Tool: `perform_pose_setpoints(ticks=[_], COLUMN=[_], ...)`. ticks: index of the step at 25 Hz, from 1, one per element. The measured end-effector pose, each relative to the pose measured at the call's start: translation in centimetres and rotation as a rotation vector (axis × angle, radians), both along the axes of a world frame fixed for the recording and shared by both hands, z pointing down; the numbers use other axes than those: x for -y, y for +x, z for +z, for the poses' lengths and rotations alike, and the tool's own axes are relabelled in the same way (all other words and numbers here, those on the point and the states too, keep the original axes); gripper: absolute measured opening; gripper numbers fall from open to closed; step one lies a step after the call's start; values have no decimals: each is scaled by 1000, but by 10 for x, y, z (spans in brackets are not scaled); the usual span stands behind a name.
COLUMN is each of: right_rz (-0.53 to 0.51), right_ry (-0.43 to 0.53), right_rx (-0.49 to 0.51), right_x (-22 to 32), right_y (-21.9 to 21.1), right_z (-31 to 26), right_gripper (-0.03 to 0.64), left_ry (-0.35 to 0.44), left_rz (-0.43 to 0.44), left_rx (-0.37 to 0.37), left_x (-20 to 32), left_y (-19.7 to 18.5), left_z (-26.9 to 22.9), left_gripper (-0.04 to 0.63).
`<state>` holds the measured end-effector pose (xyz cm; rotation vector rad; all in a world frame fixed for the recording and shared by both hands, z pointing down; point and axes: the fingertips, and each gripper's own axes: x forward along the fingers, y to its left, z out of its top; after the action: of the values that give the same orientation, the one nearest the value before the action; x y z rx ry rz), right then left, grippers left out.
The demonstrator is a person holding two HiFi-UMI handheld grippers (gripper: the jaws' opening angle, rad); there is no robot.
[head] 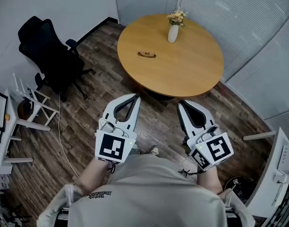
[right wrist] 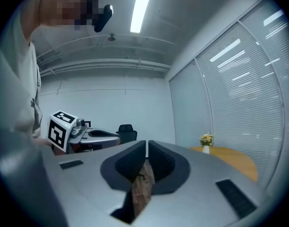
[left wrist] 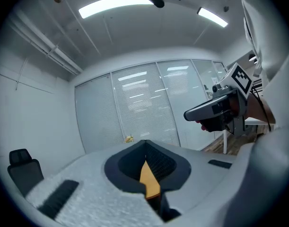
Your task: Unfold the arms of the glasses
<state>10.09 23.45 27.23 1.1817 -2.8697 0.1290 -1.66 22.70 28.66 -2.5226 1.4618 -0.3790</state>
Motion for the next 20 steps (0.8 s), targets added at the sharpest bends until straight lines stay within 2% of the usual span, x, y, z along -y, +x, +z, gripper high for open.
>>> perform_pose_setpoints(ticks=[10, 20], right_rz=[-37, -39], right_ry=[-11, 24], right_rx=[-1, -25], right_x=[0, 12], right_y=[18, 42], right_z=[10, 16], right_gripper=[38, 37], left_ry=[-11, -12], left_rz=[-22, -34], left_rx=[27, 26], left_x=[-1, 2], left_y=[20, 44], left_z=[7, 11], left_gripper=[22, 23])
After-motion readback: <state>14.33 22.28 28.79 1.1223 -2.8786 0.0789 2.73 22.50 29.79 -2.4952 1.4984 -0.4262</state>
